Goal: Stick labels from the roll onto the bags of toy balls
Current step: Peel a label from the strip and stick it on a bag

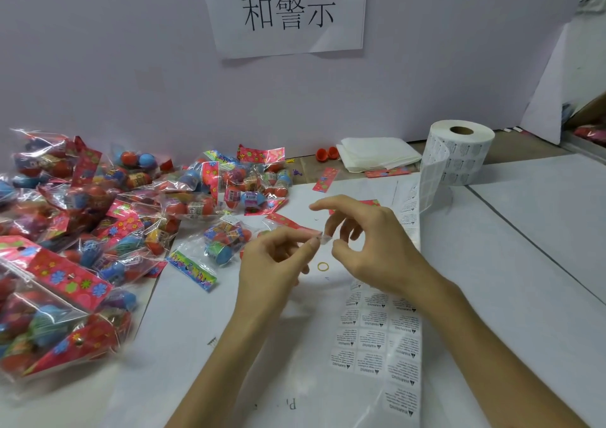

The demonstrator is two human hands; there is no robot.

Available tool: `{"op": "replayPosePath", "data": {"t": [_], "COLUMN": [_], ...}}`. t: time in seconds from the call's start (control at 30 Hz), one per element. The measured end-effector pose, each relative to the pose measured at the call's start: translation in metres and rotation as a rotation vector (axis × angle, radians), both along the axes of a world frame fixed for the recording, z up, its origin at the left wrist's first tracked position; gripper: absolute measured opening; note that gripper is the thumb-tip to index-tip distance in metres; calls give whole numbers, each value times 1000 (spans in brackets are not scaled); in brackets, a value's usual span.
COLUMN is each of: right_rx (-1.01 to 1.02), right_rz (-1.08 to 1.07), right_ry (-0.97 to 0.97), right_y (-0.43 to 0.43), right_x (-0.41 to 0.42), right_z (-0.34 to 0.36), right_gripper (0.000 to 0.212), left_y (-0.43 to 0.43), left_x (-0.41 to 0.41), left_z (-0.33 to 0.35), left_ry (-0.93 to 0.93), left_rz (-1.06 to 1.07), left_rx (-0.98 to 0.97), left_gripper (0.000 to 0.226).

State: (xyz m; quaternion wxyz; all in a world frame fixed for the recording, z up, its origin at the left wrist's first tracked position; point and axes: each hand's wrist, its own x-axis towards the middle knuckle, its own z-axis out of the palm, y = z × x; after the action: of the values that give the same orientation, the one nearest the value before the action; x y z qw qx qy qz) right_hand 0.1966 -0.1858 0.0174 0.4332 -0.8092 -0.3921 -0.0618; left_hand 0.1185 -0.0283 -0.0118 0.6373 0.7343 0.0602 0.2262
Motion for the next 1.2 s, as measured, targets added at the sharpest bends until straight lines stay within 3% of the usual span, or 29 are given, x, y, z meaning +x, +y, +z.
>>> {"op": "replayPosePath", "data": {"t": [0.1, 0.17, 0.3, 0.4, 0.53, 0.7, 0.77, 0.9, 0.97, 1.03, 1.13, 1.2], "right_rx": [68, 114, 169, 197, 124, -9, 6, 113, 176, 171, 59, -1], "right_rz": [-35, -42, -54, -67, -61, -67, -78, -90, -113, -139, -112, -88], "right_ry": [13, 80, 156, 146, 52, -76, -111, -8, -3, -40, -58, -68], "right_y": [0, 0, 3, 4, 1, -1, 0, 2, 3, 2, 2, 2], "right_x": [2, 2, 1, 1, -1, -1, 1, 4, 5, 4, 1, -2], "right_z": [0, 0, 2, 2, 3, 1, -1, -1, 0, 1, 2, 2], "right_gripper": [45, 32, 8, 12, 8, 16, 8, 45, 29, 9, 7, 11], "left_y": [2, 4, 3, -2, -7, -2, -4, -1, 1, 0, -2, -4], "left_x": [0, -1, -2, -2, -2, -2, -2, -1, -1, -2, -4, -5], "left_z": [3, 5, 8, 6, 5, 4, 3, 5, 6, 8, 9, 8], "left_ry": [20, 28, 32, 4, -43, -79, -73, -56, -66, -97, -119, -126], "left_rz": [-17, -29, -75, -19, 12, 8, 8, 19, 60, 96, 92, 92], "left_rx": [-225, -341, -420, -285, -75, 213, 187, -71, -113, -79, 16, 125], "left_gripper": [2, 19, 17, 17, 53, 9, 6, 12, 10, 23, 39, 31]}}
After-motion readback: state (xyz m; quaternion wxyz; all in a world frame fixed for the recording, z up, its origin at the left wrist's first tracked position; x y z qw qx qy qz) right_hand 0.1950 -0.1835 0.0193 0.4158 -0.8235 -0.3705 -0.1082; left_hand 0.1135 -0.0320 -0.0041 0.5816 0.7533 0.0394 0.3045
